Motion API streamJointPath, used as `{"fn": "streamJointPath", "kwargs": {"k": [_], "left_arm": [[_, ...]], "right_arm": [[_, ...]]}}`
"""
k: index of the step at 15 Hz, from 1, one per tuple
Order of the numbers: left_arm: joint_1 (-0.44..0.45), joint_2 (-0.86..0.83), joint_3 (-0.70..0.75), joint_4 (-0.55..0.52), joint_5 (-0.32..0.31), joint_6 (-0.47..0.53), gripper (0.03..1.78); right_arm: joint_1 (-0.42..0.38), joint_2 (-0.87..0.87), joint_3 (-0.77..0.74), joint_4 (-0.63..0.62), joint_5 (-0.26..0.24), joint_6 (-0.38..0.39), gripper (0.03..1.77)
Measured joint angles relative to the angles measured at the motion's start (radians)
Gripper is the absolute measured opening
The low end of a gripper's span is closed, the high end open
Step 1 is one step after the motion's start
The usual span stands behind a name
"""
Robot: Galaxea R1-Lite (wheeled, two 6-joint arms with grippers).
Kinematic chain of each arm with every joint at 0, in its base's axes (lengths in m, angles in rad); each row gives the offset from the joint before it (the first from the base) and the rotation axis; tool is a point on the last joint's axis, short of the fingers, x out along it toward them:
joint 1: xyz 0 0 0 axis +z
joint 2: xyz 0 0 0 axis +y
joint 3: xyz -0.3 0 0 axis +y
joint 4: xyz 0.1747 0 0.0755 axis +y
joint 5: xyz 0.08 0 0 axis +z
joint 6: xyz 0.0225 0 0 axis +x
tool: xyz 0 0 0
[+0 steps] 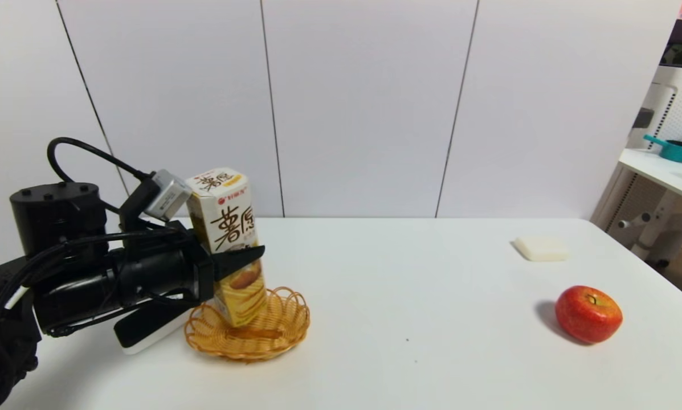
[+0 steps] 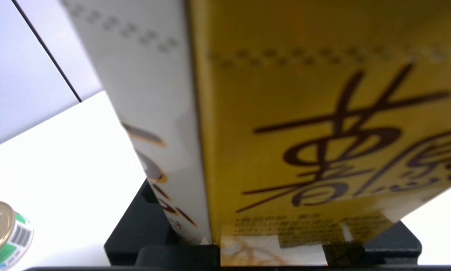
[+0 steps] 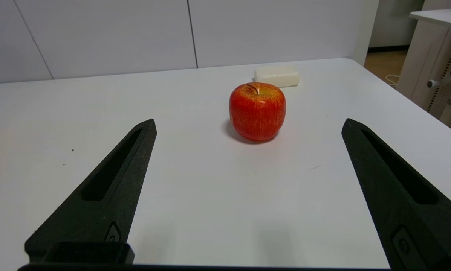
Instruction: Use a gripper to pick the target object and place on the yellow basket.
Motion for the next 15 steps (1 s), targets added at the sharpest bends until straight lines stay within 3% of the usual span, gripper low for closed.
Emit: {"fn": "streamJointPath", "kwargs": {"k": [7,15], "left_arm": [[-0.001,0.063,0.009,-0.038,-0.001,-0.006,0.93],[0.0,0.059,0.008,-0.096,0.0,-0.037,1.42]], "right_arm": [[0.0,0.0,0.0,0.0,0.0,0.0,1.7],[0.0,0.0,0.0,0.0,0.0,0.0,1.7]]}}
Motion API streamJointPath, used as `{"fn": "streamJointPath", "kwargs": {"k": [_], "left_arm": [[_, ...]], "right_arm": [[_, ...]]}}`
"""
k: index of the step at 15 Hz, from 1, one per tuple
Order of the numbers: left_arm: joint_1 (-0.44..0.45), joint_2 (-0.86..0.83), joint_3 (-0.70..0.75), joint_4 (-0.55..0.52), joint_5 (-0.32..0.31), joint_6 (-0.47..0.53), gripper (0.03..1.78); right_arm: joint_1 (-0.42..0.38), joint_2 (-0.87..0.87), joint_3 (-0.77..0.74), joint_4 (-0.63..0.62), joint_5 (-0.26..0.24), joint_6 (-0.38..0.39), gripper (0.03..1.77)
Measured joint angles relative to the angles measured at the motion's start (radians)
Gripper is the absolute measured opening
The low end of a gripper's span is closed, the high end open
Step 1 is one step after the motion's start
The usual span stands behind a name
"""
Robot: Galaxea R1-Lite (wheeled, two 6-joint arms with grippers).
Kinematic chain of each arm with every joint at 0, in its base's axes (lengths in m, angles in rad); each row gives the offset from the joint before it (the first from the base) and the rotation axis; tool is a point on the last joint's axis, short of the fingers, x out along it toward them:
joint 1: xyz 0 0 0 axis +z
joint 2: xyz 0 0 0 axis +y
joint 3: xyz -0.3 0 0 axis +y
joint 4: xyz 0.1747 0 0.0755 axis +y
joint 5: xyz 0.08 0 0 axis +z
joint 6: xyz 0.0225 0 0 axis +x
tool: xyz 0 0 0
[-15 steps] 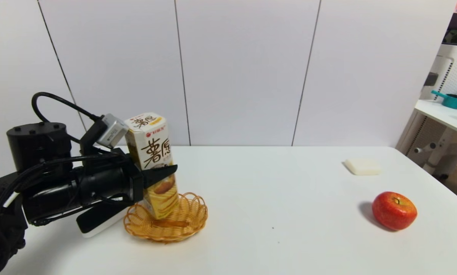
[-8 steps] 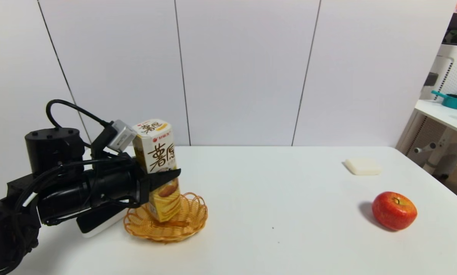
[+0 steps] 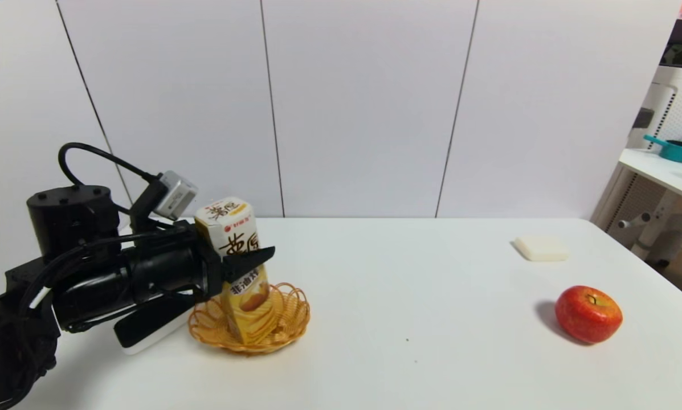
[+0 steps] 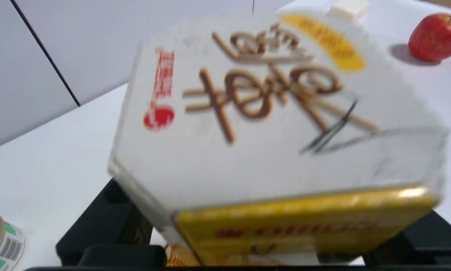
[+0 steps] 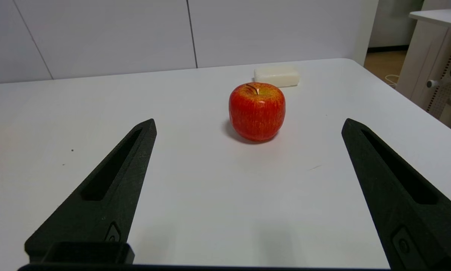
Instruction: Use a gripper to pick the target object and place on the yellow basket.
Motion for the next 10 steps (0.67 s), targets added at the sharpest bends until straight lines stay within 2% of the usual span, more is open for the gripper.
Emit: {"fn": "streamJointPath", "kwargs": {"k": [3,5,7,10], "left_arm": [[0.0,-0.05,-0.025,-0.026,0.005,-0.061,1.51],[0.003,-0.111,-0.071,0.013,0.05,-0.097,1.55],[0.006,-0.188,-0.154,0.117,0.12,-0.116,1.59],[0.068,-0.292,-0.299,0.335,0.15,-0.109,1.63]], "right_arm": [[0.0,0.0,0.0,0.0,0.0,0.0,1.7],[0.0,0.0,0.0,0.0,0.001,0.0,1.7],[0.0,0.0,0.0,0.0,0.0,0.0,1.7],[0.0,0.0,0.0,0.0,0.0,0.0,1.7]]}}
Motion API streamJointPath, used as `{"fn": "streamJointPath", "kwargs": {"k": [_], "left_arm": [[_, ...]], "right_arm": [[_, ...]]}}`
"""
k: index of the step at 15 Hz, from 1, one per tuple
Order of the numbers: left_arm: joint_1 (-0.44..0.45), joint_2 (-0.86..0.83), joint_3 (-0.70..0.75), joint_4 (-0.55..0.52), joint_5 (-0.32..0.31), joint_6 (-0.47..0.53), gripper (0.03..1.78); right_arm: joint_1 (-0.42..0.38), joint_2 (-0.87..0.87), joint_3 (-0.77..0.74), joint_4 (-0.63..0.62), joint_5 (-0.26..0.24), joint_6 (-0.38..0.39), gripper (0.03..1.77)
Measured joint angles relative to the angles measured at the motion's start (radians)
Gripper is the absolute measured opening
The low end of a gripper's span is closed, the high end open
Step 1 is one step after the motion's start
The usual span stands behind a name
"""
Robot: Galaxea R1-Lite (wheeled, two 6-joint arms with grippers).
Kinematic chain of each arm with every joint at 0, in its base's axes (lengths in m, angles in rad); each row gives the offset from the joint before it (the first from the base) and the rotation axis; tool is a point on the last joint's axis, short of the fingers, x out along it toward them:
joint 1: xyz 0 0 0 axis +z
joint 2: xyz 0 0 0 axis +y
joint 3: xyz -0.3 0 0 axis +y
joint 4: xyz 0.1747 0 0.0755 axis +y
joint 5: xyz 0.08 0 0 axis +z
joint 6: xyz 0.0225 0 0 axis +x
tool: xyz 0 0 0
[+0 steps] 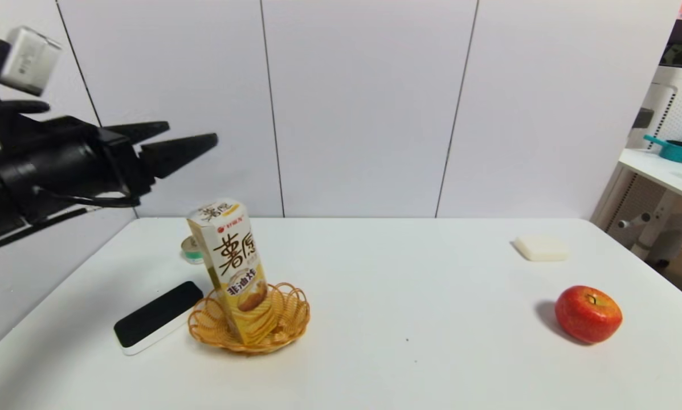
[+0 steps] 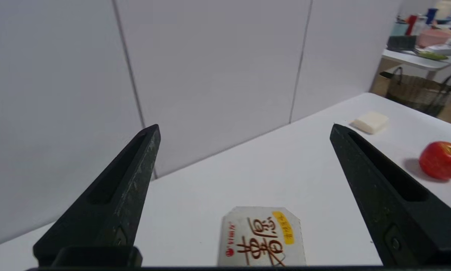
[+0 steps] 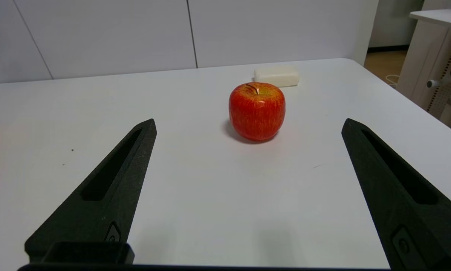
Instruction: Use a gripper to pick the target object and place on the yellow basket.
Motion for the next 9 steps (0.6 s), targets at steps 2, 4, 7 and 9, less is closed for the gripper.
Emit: {"fn": "streamJointPath", "kwargs": {"k": [2,4,7,9], "left_arm": [[0.075,-0.072,-0.096,0.185,0.035,0.049,1.64],[0.111,-0.144,-0.163,0.366,0.133,0.083,1.66],[0.125,-0.248,-0.172,0.526,0.316,0.101,1.67],[0.127,-0.312,-0.103,0.538,0.354,0.109,1.67]], "right_arm": [[0.0,0.0,0.0,0.0,0.0,0.0,1.7],[0.0,0.0,0.0,0.0,0.001,0.0,1.7],[0.0,0.0,0.0,0.0,0.0,0.0,1.7],[0.0,0.0,0.0,0.0,0.0,0.0,1.7]]}}
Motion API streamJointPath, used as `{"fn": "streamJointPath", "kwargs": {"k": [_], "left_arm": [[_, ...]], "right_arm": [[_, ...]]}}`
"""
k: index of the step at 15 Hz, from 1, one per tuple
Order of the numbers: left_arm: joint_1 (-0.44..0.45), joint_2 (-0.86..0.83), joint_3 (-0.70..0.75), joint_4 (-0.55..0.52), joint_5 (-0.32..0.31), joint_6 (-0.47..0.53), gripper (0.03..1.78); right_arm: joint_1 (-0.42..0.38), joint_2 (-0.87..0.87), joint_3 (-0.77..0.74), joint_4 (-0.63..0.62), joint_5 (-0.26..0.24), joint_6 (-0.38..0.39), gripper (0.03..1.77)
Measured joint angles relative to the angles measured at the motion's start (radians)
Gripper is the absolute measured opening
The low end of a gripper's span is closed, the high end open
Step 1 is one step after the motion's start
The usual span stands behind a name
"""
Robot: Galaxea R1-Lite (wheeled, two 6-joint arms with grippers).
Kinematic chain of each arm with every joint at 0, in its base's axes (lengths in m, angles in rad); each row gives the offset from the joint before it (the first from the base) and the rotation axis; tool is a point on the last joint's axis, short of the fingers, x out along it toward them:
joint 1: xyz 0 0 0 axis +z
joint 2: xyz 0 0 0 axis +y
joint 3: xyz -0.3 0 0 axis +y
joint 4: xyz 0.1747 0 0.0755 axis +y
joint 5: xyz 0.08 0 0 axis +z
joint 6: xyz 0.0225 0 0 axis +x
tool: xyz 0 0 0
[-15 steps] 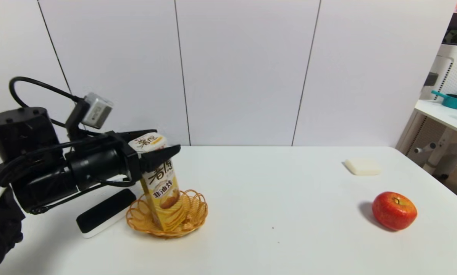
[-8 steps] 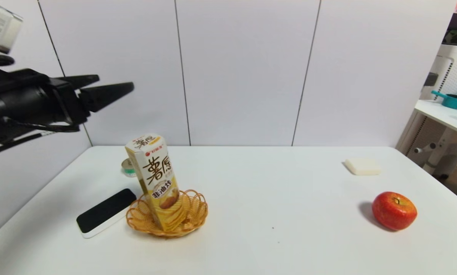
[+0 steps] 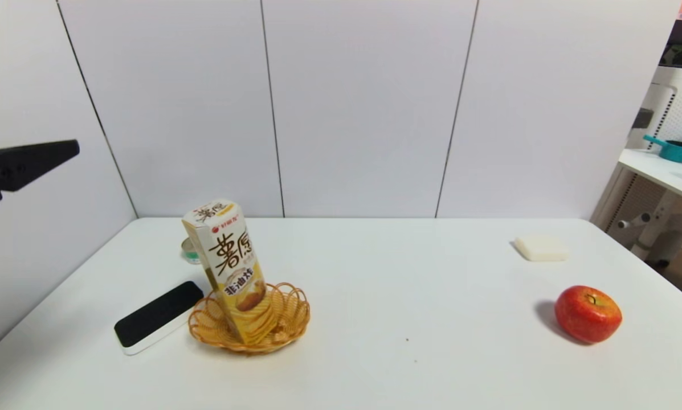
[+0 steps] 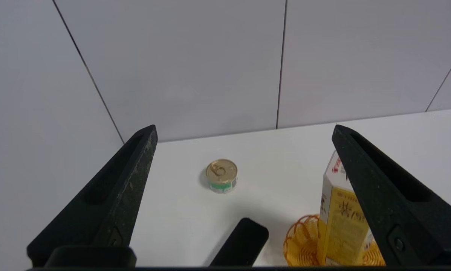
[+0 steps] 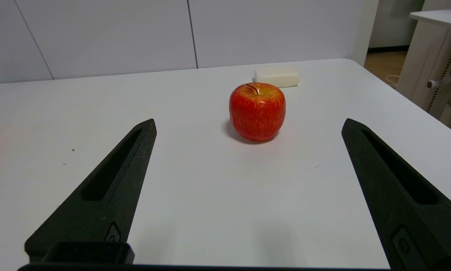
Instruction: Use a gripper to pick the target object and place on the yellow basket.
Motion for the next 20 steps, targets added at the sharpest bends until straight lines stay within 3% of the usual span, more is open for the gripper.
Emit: {"fn": "streamJointPath", "kwargs": {"k": [15,20], "left_arm": [[0.019,-0.69,0.845,0.004,0.002,-0.013,1.69],[0.061,-0.932,0.904,0.099,0.007,-0.028,1.69]], "right_arm": [[0.0,0.0,0.0,0.0,0.0,0.0,1.7],[0.0,0.0,0.0,0.0,0.0,0.0,1.7]]}}
